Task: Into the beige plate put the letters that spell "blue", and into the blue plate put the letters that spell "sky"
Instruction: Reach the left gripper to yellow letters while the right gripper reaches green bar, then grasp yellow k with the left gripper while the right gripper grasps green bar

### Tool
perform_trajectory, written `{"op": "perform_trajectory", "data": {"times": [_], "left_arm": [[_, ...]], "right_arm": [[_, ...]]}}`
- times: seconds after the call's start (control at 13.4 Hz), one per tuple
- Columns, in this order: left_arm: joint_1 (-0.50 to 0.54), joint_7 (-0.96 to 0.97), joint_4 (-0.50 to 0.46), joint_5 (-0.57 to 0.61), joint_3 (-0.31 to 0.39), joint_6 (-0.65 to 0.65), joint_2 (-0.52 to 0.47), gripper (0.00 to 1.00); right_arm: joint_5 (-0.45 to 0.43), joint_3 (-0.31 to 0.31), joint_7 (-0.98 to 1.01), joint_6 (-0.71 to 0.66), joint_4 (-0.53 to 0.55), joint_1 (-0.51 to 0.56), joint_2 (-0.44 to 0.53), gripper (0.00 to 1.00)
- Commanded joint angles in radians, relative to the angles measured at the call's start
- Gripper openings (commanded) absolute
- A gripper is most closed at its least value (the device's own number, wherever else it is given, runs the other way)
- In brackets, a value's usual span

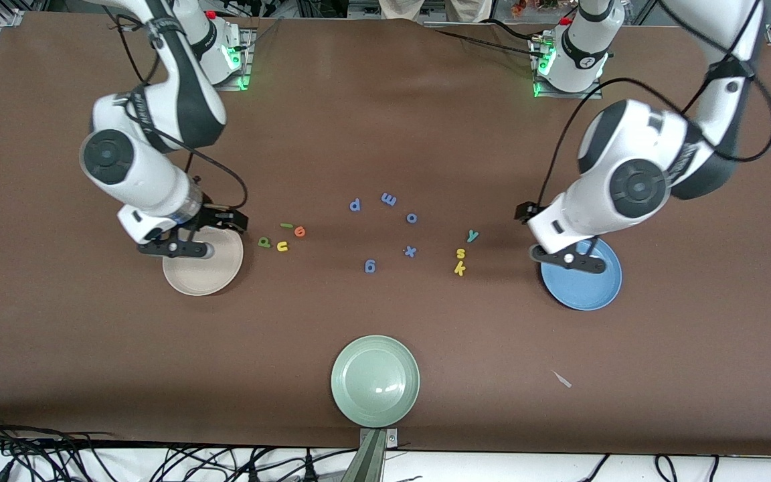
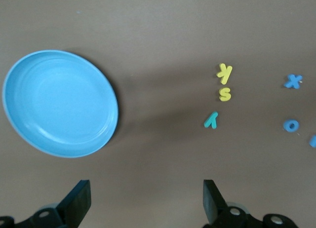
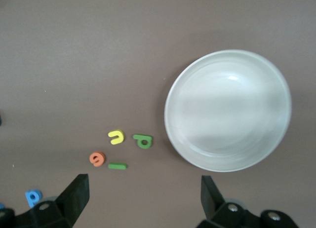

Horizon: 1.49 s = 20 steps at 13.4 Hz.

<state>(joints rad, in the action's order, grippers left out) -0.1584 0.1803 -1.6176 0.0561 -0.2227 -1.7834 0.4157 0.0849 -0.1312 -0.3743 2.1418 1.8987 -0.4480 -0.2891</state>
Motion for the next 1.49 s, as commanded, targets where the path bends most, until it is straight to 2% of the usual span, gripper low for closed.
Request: {"op": "perform_trajectory", "data": {"times": [0.0, 0.15, 0.37, 0.59, 0.82, 1.04, 1.19, 1.26, 1.41], "left_arm": [[-0.135, 0.141, 0.028, 0.112, 0.011, -0.008, 0.081, 1.00], [-0.161, 0.298, 0.028, 0.178, 0.006, -0.109, 0.145, 1.00], [-0.164, 0.327, 0.028, 0.165, 0.002, -0.206, 0.210, 1.00], [-0.161, 0.309, 0.027, 0.050, 0.002, -0.419, 0.276, 1.00], [-0.185, 0.307, 0.016, 0.056, 0.002, -0.491, 0.321, 1.00], [-0.187, 0.303, 0.021, 0.062, 0.003, -0.505, 0.337, 1.00], [-0.187, 0.292, 0.019, 0.115, 0.003, -0.525, 0.345, 1.00], [-0.185, 0.274, 0.019, 0.137, 0.002, -0.527, 0.347, 0.98], [-0.187, 0.266, 0.016, 0.140, 0.003, -0.543, 0.353, 0.82]], "right_arm": [[0.016, 0.018, -0.110, 0.065, 0.035, -0.023, -0.022, 1.00], [0.016, 0.041, -0.173, 0.185, 0.115, -0.032, -0.028, 1.00], [0.016, 0.070, -0.212, 0.325, 0.171, -0.063, -0.079, 1.00], [0.013, 0.070, -0.212, 0.368, 0.178, -0.078, -0.116, 1.00], [0.007, 0.070, -0.192, 0.388, 0.213, -0.080, -0.116, 1.00], [0.007, 0.070, -0.186, 0.487, 0.279, -0.080, -0.121, 0.99], [0.006, 0.070, -0.186, 0.489, 0.290, -0.080, -0.121, 0.96], [0.006, 0.070, -0.186, 0.489, 0.290, -0.080, -0.121, 0.91], [0.004, 0.070, -0.186, 0.489, 0.290, -0.086, -0.125, 0.84]]}}
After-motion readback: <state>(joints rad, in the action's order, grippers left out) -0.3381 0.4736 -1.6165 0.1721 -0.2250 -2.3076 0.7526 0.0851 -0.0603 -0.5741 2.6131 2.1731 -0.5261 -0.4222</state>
